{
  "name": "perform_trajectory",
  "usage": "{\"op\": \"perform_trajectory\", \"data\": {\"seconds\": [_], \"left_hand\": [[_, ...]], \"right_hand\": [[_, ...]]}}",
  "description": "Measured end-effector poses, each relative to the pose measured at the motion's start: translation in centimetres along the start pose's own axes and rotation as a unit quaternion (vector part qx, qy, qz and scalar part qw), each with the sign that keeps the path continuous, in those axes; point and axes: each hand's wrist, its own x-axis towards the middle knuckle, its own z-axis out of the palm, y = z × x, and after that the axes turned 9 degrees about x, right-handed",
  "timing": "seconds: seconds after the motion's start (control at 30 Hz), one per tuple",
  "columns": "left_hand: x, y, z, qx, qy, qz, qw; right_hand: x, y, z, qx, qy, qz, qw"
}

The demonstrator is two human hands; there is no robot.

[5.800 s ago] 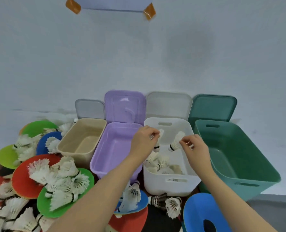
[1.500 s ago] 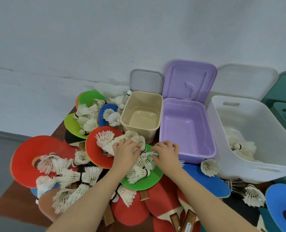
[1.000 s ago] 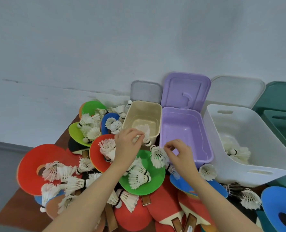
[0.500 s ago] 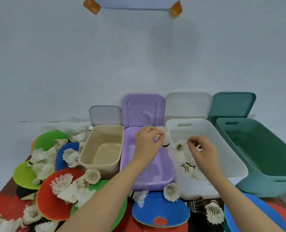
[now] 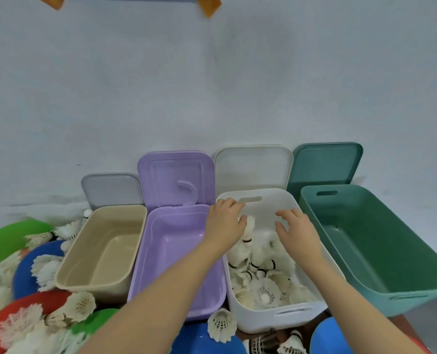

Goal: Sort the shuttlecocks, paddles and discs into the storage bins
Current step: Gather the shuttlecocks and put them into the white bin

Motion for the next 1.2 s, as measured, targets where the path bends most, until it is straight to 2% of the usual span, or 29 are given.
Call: {"op": "perform_trajectory", "data": {"seconds": [0.2,0.57,0.77,0.93,1.03,1.2], "left_hand": [[-3.3,-3.3,-1.9,0.007,-0.008,0.028,1.0],[-13.6,-14.7,-9.7,0.075,0.013,0.041,0.996],[-20.2,-22.0,-12.6,0.073,-0.029,0.001,0.997],[-25.2,-26.4,-12.8,0.064,-0.069,-0.048,0.994],[-27.8,-27.7,-12.2,0.057,-0.113,-0.062,0.99],[-30.0,-28.2,-10.6,0.032,-0.175,-0.052,0.983]], "right_hand": [[-2.3,-1.9,1.3,0.043,-0.03,-0.016,0.999],[-9.3,-13.7,8.0,0.085,-0.087,-0.129,0.984],[-14.3,-19.3,13.4,0.114,-0.135,-0.136,0.975],[-17.9,-22.7,17.0,0.151,-0.225,-0.103,0.957],[-20.4,-23.4,19.0,0.114,-0.28,-0.089,0.949],[-23.4,-23.7,20.2,0.053,-0.309,-0.072,0.947]]}}
